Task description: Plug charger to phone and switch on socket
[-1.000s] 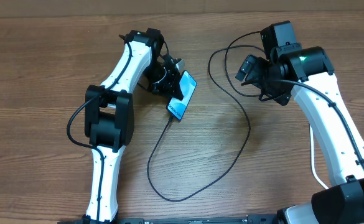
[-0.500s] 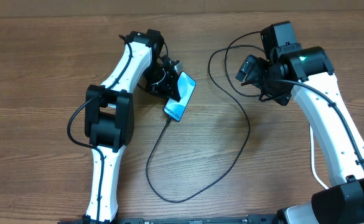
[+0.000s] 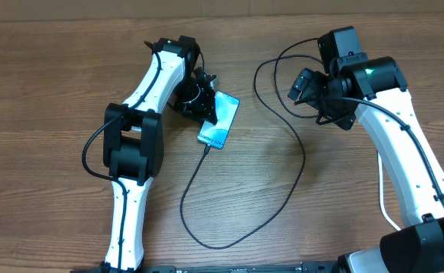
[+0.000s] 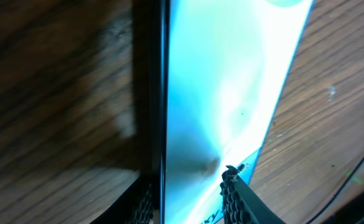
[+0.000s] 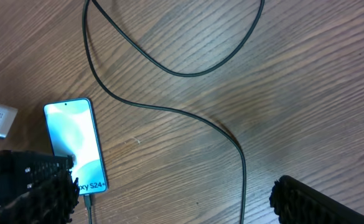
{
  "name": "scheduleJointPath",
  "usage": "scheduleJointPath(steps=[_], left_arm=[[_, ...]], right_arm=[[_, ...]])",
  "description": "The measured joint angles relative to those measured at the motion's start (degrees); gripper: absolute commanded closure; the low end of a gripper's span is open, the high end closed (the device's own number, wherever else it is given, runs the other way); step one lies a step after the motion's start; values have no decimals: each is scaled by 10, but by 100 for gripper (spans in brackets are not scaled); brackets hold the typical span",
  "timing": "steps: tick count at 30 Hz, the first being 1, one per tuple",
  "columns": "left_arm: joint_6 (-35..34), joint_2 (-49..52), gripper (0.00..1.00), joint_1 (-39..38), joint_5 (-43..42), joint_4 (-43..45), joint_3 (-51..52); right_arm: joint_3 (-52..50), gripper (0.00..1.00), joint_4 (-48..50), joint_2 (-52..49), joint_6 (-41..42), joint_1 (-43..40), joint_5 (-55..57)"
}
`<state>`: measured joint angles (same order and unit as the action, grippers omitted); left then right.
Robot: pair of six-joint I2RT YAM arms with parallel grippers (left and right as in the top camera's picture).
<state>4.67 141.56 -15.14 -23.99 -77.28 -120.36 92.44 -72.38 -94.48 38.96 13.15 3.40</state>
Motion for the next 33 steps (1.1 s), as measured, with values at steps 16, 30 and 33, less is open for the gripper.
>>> scheduleJointPath(steps=[16, 30, 33], left_arm=[[-5, 1, 47, 9, 17, -62, -34], [-37, -55, 0, 81, 19, -191, -393], [-46, -118, 0, 82, 23, -192, -399]], right_arm=[[0, 0, -2, 0, 0, 0, 5], [-2, 0, 80, 0, -14, -26, 165], [-2, 0, 98, -5, -40, -71, 144]])
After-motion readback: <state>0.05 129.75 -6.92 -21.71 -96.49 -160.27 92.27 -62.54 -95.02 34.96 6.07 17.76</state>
